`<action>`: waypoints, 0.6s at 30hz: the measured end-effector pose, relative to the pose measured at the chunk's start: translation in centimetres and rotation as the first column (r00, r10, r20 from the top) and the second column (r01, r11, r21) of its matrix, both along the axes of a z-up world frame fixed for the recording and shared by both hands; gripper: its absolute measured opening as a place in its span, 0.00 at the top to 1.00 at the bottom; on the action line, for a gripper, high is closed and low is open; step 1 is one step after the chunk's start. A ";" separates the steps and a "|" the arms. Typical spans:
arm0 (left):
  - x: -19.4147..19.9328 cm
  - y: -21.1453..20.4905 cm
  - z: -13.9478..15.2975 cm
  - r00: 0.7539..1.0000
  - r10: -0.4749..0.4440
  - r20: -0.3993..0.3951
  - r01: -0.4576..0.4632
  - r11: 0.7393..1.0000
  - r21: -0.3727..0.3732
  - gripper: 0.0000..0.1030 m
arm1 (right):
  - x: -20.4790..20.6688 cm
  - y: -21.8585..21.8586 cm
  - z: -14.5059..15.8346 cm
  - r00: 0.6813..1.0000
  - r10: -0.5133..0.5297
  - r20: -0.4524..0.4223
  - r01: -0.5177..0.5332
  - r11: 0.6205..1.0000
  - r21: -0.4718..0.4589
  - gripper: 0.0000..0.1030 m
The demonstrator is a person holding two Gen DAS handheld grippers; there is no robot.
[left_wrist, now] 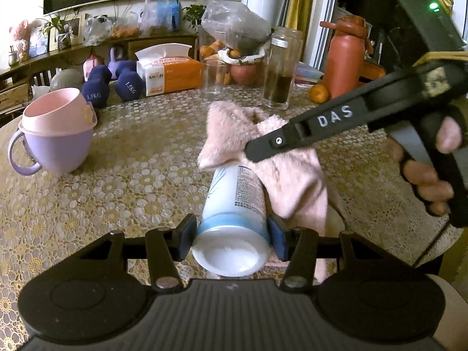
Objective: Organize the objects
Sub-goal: 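Lower the bottle onto the table and open the left gripper while the right releases the towel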
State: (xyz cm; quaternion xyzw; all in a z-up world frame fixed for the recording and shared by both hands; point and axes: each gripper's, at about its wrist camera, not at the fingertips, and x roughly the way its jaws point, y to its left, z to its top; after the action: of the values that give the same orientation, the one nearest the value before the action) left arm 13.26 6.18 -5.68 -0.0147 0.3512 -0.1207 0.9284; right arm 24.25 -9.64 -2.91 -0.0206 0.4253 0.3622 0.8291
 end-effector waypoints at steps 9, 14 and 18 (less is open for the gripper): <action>0.0 0.3 -0.9 1.000 0.001 -0.026 -0.001 1.000 -0.022 0.49 | 1.8 -2.1 -2.1 0.993 -0.122 0.000 0.122 0.990 -0.073 0.85; -0.1 0.2 -1.6 0.999 0.006 -0.048 -0.008 0.999 -0.034 0.49 | 1.5 -4.6 -2.9 0.980 -0.201 -0.011 0.199 0.976 -0.083 0.85; -0.5 0.0 -1.8 0.999 0.011 -0.052 -0.012 1.000 -0.027 0.50 | 1.0 -7.0 -3.5 0.958 -0.284 -0.038 0.282 0.958 -0.055 0.84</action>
State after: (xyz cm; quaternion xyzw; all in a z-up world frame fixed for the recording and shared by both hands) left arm 12.79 6.21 -7.48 -0.0325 0.3732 -0.1196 0.9194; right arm 25.24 -16.60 -6.40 0.0286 0.4515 0.2299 0.8617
